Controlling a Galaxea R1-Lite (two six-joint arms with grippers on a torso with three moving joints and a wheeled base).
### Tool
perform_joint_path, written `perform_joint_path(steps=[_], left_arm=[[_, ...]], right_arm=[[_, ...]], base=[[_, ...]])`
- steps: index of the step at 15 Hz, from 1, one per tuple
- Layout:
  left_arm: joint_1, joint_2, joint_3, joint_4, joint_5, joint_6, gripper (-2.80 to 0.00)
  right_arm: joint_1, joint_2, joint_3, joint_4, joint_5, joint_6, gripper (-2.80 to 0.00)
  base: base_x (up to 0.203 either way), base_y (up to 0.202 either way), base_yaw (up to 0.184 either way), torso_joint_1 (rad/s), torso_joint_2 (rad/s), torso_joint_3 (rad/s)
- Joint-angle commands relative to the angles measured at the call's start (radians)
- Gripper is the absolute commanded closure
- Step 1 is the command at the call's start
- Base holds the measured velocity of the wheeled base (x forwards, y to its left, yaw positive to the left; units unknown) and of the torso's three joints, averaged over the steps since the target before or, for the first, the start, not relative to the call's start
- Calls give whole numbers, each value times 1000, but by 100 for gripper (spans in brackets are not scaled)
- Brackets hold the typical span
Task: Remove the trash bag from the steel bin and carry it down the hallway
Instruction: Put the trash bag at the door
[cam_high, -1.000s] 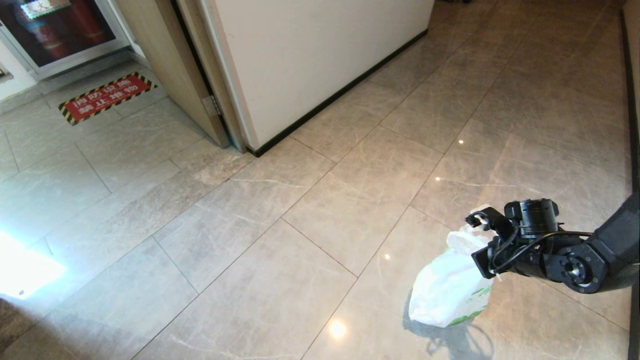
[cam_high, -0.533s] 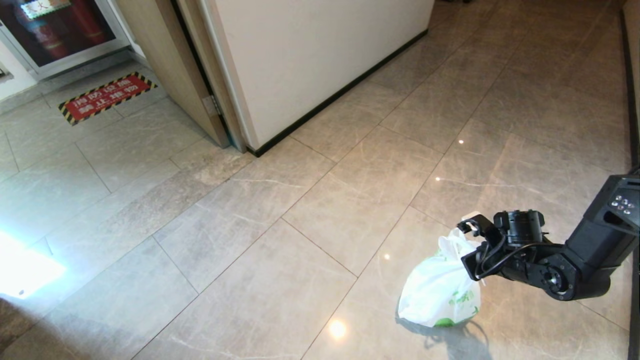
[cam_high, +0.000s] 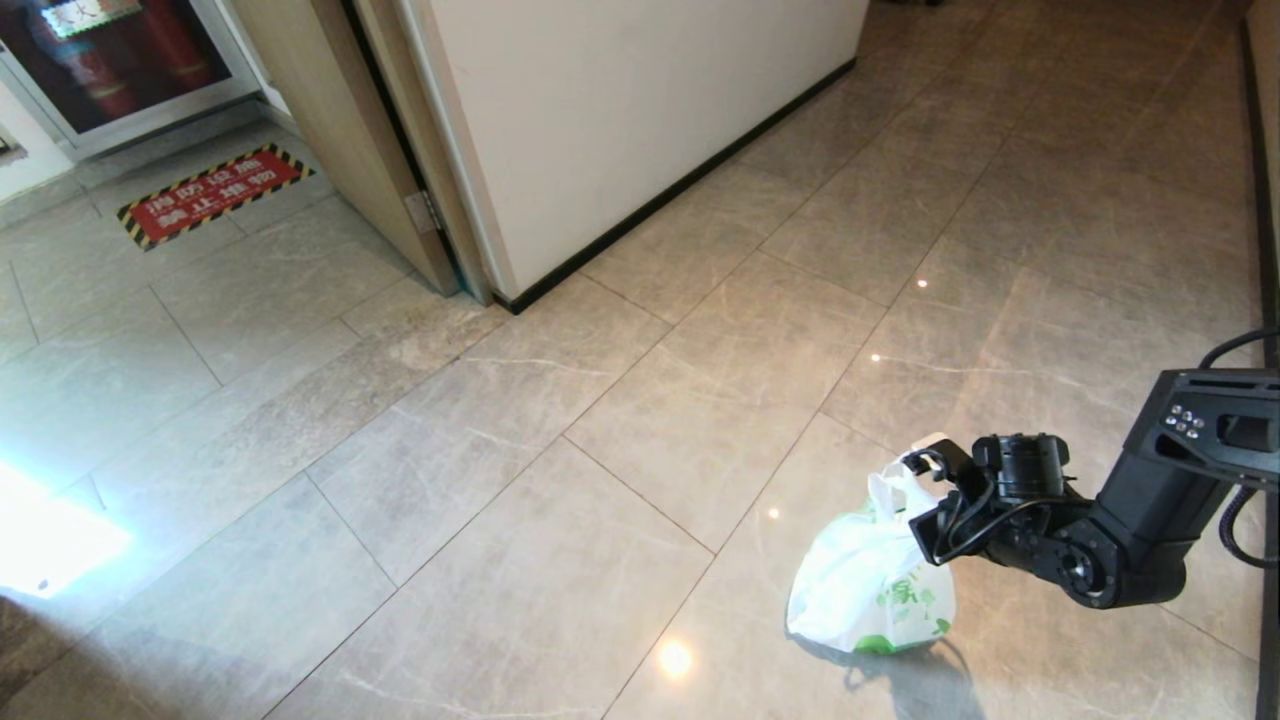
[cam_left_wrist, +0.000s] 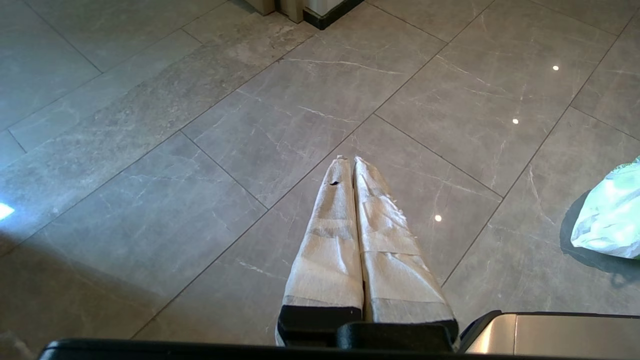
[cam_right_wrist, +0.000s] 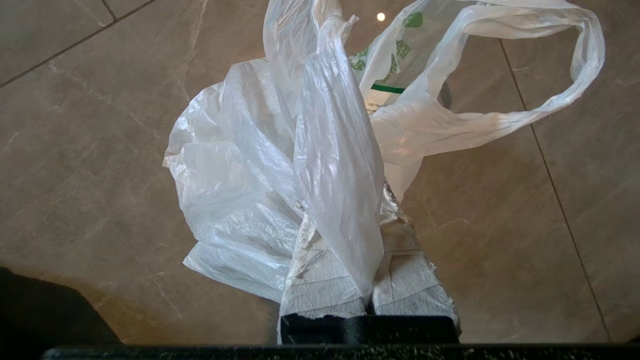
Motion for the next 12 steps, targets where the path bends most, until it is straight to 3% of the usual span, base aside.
perform_joint_path(steps=[1, 2, 6, 12], left_arm=[[0, 0, 0, 0, 0, 0, 0], [0, 0, 0, 0, 0, 0, 0], [0, 0, 0, 0, 0, 0, 0], [0, 0, 0, 0, 0, 0, 0]], right_arm=[[-4, 3, 1, 4, 23, -4, 0], [-3, 2, 0, 5, 28, -6, -280], [-4, -71, 3, 42, 46, -4, -280], [-24, -295, 19, 326, 54, 2, -280]], base=[[0, 0, 0, 0, 0, 0], [0, 0, 0, 0, 0, 0], [0, 0, 0, 0, 0, 0], [0, 0, 0, 0, 0, 0]])
